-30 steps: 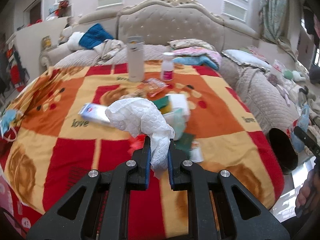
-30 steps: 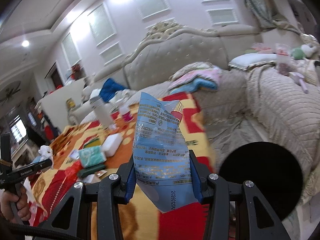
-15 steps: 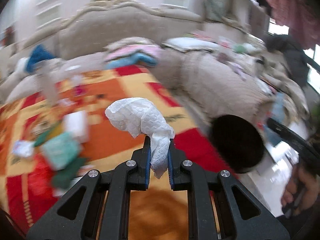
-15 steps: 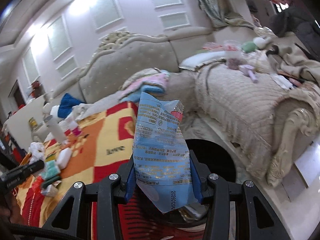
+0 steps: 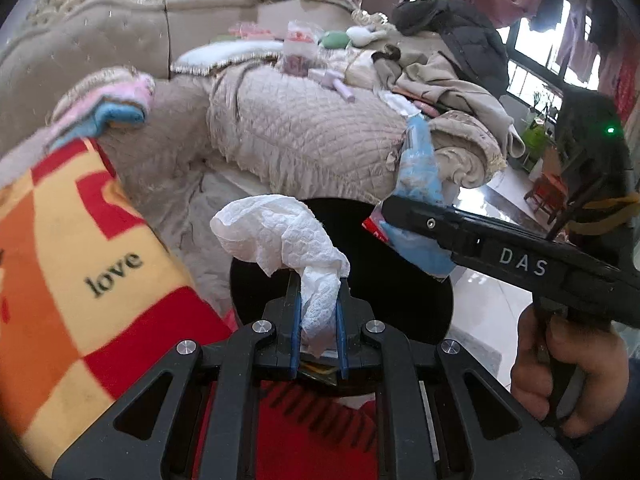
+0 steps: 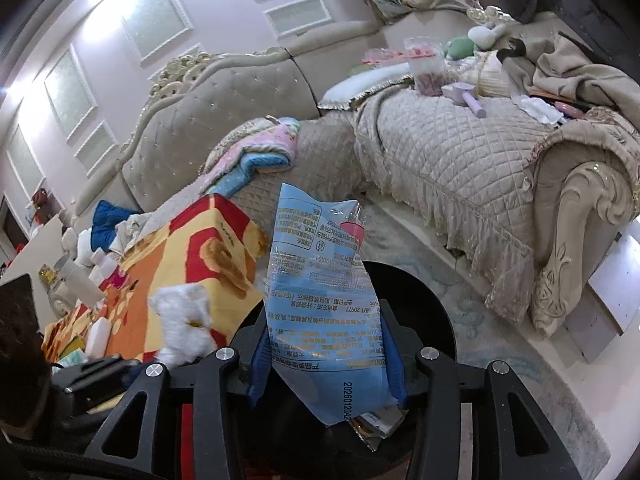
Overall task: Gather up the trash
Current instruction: 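Open both grippers over the black bin to drop tissue and bag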
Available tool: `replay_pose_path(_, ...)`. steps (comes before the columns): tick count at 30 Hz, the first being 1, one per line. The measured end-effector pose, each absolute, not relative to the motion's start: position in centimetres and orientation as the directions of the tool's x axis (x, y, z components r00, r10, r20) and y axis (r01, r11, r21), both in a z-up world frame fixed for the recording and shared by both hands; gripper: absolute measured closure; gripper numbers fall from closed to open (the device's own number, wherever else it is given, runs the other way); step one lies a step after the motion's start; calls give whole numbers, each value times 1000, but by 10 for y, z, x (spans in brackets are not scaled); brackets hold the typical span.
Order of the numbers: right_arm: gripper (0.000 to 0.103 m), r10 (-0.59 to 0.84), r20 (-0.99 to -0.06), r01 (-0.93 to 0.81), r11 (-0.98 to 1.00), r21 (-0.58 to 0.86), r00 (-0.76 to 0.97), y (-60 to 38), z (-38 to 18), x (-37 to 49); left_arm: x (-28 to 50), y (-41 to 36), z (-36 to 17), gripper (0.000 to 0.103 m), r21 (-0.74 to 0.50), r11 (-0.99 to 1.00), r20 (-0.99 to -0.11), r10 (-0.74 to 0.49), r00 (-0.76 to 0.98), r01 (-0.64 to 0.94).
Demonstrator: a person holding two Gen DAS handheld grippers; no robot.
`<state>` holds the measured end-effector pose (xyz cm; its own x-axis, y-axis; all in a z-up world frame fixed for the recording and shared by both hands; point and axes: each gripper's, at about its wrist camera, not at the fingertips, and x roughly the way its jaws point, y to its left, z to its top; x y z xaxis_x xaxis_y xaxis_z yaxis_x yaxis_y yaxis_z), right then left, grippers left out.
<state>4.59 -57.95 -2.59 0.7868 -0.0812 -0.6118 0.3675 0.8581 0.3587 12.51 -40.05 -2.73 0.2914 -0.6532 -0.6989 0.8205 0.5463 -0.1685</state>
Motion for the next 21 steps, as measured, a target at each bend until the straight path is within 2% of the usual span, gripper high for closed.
replay_pose_path(2,54,-102,-629,394,852,344,770,-582,-29,52,131,-400,-28,91,-199,550,-703,-657,273,811)
replay_pose_path(5,42,-108,-640,428,825,369,760,-588,-34,56,133,-401,-27,84,-202,556,-704,-655,275,806)
replay_pose_path(10,40,-98,-628,446,787,427,772,-593,-37,57,134,-397,-28,47,-194,588,-705,-640,306,786)
replay_pose_path(13,36,-108,-623,449,788,422,775,-589,-34,56,136,-391,-28,46,-210,589,-702,-646,299,780)
replay_pose_path(17,23,-120,-611,446,794,414,782,-586,-31,55,140,-384,-25,46,-210,612,-696,-641,323,763)
replay_pose_path(21,23,-112,-611,444,790,424,783,-588,-32,54,144,-371,-16,46,-210,647,-675,-638,371,733)
